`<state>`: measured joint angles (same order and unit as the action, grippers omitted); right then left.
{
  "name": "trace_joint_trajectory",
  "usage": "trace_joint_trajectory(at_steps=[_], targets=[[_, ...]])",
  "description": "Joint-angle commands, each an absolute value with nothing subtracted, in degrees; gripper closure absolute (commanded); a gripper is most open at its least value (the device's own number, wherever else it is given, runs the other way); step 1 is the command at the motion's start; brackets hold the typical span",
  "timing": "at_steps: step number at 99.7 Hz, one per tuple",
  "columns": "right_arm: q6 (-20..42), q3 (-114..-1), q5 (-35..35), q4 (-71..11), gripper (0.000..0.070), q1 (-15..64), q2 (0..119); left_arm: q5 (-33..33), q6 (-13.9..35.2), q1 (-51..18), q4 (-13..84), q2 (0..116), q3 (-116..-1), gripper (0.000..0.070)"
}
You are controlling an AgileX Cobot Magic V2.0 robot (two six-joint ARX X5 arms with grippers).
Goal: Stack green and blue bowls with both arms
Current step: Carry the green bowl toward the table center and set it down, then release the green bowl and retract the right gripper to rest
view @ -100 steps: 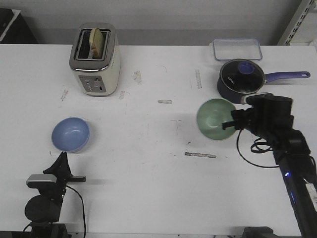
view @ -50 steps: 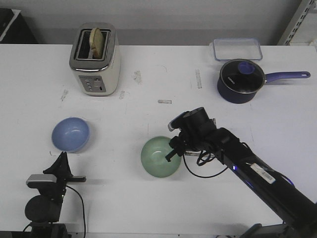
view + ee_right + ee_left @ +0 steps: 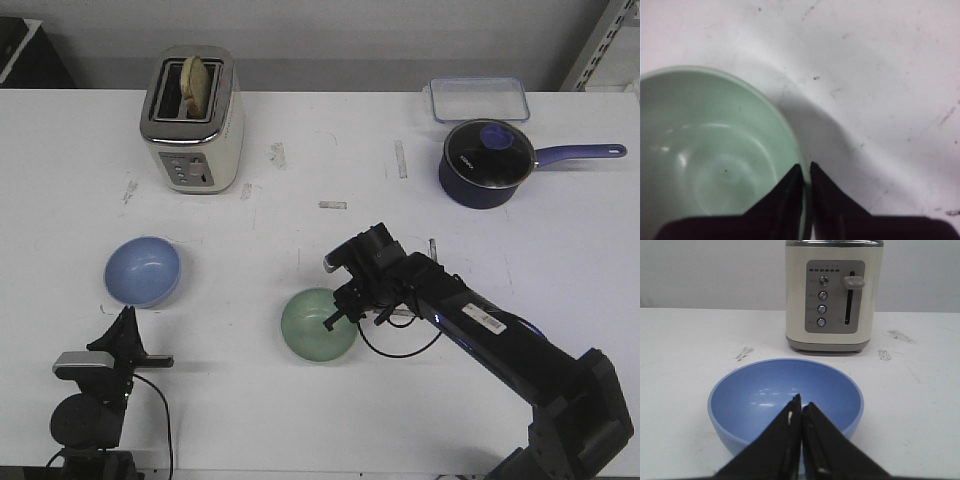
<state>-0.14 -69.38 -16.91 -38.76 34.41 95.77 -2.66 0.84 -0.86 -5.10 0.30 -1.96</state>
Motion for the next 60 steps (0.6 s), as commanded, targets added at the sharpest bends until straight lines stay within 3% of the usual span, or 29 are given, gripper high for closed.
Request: trace_joint_trajectory(at_steps=[1, 8, 20, 25, 60], targets=[[0.0, -70.2, -16.5, -38.7, 0.0687, 35.0, 97.1, -2.6, 1.1, -0.7, -5.7, 0.2, -0.7, 0.0699], [0.0, -70.2, -16.8, -38.9, 0.0638, 35.0, 97.1, -2.6, 1.1, -0.7, -5.7, 0.2, -0.7, 0.0699], [-0.1, -70.2, -17.6, -39.0, 0.0384, 35.0, 96.3, -2.6, 1.1, -0.7, -5.7, 0.2, -0.7, 0.0699], [-0.2, -70.3, -18.1, -38.8, 0.0316, 35.0, 95.8, -2.6, 1.1, -0.7, -5.7, 0.2, -0.7, 0.0699], [-0.2, -77.6, -18.0, -39.3, 0.0298, 32.4, 88.3, -2.6, 1.1, -0.7, -5.7, 0.2, -0.7, 0.0699]])
